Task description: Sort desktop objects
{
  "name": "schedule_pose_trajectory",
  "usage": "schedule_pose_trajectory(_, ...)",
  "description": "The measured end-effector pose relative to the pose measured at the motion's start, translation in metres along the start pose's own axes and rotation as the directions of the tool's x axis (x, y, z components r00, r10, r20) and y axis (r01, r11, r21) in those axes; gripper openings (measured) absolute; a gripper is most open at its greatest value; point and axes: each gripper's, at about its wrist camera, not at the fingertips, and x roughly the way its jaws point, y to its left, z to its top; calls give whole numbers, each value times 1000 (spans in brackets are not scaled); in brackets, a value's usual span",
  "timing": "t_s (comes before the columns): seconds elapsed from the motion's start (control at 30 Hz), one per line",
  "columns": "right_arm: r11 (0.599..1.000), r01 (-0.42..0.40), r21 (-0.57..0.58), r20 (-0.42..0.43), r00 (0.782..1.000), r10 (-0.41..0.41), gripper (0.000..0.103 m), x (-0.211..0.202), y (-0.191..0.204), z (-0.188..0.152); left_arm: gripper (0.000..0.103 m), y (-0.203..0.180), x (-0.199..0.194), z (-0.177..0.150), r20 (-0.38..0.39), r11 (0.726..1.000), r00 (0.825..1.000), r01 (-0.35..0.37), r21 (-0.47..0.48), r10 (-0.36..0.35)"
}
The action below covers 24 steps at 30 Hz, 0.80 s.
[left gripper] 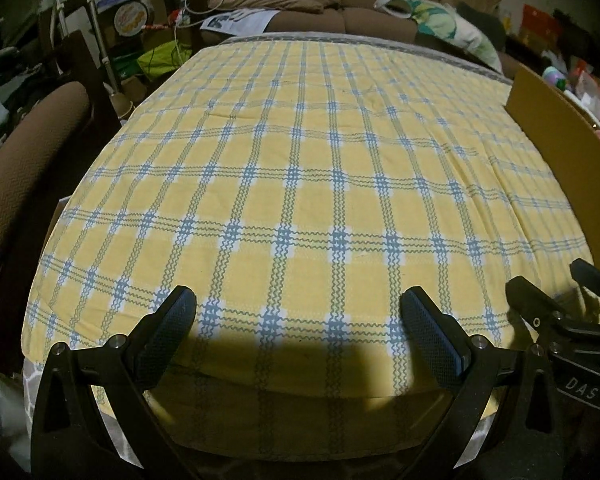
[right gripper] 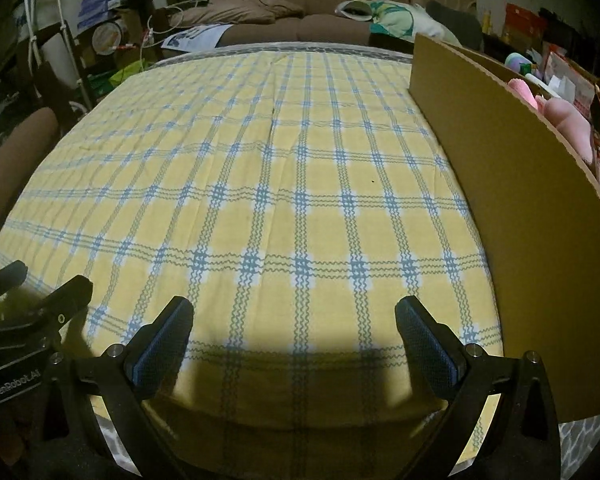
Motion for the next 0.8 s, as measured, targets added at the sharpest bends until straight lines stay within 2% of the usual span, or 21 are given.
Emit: schedule_pose_trajectory(0.8, 1000, 0, 0, 0, 1000, 0, 103, -1, 1, -1, 103, 2, 0, 1, -2, 1000, 1000, 5, -2, -5)
